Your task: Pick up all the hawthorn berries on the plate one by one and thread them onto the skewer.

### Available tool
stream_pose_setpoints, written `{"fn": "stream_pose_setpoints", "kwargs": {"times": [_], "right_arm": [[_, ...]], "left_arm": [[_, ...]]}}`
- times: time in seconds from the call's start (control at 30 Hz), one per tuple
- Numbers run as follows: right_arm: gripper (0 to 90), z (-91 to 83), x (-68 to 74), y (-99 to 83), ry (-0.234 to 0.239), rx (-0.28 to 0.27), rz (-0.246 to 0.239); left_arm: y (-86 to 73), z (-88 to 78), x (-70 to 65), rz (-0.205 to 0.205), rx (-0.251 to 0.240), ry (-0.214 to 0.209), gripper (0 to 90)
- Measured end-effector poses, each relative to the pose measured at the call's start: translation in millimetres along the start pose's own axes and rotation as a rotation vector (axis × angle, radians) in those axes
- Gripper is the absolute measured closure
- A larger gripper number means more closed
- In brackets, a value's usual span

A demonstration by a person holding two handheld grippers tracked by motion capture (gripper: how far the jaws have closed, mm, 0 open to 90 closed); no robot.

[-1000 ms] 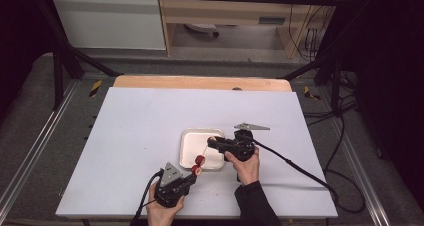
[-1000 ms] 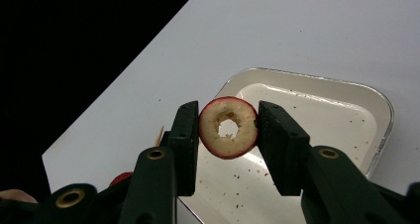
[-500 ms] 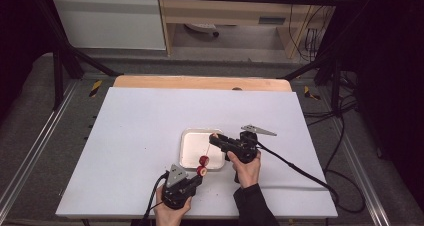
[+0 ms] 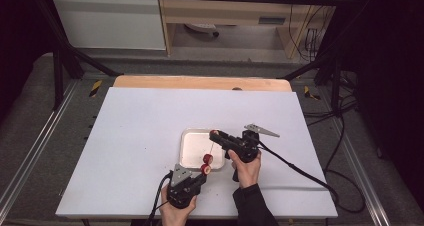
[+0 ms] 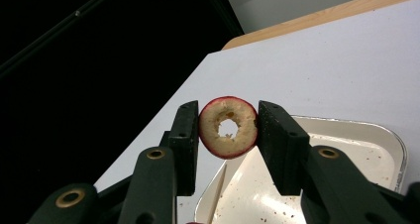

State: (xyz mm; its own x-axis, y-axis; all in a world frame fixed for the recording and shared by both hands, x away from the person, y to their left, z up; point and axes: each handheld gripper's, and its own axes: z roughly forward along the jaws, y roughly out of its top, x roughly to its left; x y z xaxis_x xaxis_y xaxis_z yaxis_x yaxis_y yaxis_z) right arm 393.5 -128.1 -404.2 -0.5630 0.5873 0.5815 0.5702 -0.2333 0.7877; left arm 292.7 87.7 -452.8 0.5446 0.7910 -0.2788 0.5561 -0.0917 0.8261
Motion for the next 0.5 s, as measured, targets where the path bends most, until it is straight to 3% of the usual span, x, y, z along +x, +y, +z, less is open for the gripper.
{"fn": "stream_pose_setpoints", "kwargs": {"times": [0.5], "right_arm": [[62.3, 1.6, 0.4, -0.5, 0.015, -0.015, 0.032]], "left_arm": [[0.6, 1.3, -0.8, -0.014, -0.023, -0.008, 88.1]]}}
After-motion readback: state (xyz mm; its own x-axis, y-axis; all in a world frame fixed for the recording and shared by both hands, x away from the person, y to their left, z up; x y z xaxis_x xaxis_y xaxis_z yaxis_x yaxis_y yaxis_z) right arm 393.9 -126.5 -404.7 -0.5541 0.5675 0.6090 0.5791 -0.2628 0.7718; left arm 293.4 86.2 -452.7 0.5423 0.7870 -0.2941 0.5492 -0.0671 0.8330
